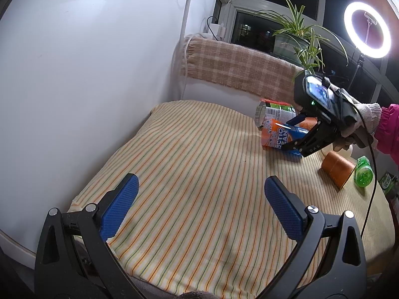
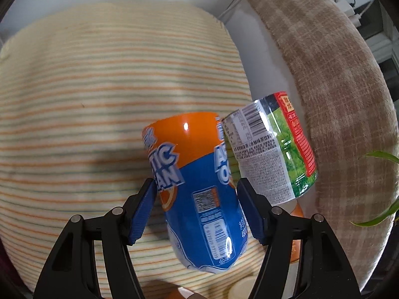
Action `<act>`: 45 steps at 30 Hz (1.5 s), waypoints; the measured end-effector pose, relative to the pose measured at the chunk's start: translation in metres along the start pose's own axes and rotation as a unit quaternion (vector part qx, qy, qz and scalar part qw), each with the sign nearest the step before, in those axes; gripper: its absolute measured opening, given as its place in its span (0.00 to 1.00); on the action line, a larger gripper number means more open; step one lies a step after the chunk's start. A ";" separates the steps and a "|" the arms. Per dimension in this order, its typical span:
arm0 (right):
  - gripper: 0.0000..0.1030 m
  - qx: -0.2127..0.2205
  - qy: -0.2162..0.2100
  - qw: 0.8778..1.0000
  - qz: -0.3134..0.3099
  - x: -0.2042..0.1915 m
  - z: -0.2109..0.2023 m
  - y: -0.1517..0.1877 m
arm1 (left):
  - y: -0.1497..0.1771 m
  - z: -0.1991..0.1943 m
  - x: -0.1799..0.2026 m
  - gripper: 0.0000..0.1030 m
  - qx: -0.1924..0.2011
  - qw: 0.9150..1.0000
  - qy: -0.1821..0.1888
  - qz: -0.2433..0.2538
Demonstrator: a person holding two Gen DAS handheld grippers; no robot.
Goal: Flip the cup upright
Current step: 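Lift the Arctic Ocean cup with the right gripper and rotate it, then carry the held cup with the right gripper toward the left gripper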
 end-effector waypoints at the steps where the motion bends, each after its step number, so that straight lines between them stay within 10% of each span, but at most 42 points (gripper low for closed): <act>1: 0.63 -0.005 0.004 1.000 -0.007 -0.003 0.003 0.001 | 0.000 0.000 0.001 0.99 0.000 1.000 0.000 0.000; 16: 0.56 0.064 0.011 0.997 0.046 -0.016 -0.051 0.006 | -0.001 -0.018 0.005 0.99 0.015 1.000 0.008 0.006; 29: 0.56 0.208 -0.005 0.966 0.155 -0.061 -0.148 0.046 | 0.003 -0.051 0.030 0.99 0.040 0.998 0.028 0.029; 36: 0.56 0.274 -0.049 0.925 0.258 -0.088 -0.181 0.075 | 0.008 -0.063 0.050 0.99 0.047 0.997 0.044 0.048; 45: 0.56 0.307 -0.158 0.833 0.431 -0.116 -0.182 0.123 | 0.017 -0.065 0.075 0.99 0.039 0.995 0.066 0.070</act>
Point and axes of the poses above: each gripper's, at about its wrist camera, not at the fingertips, and z roughly the way its jaws point, x to its right, y to its underside, the point moved 5 cm from there along z, roughly the way its jaws point, and after that the axes turned 9 degrees about -z, right-handed, at the moved point
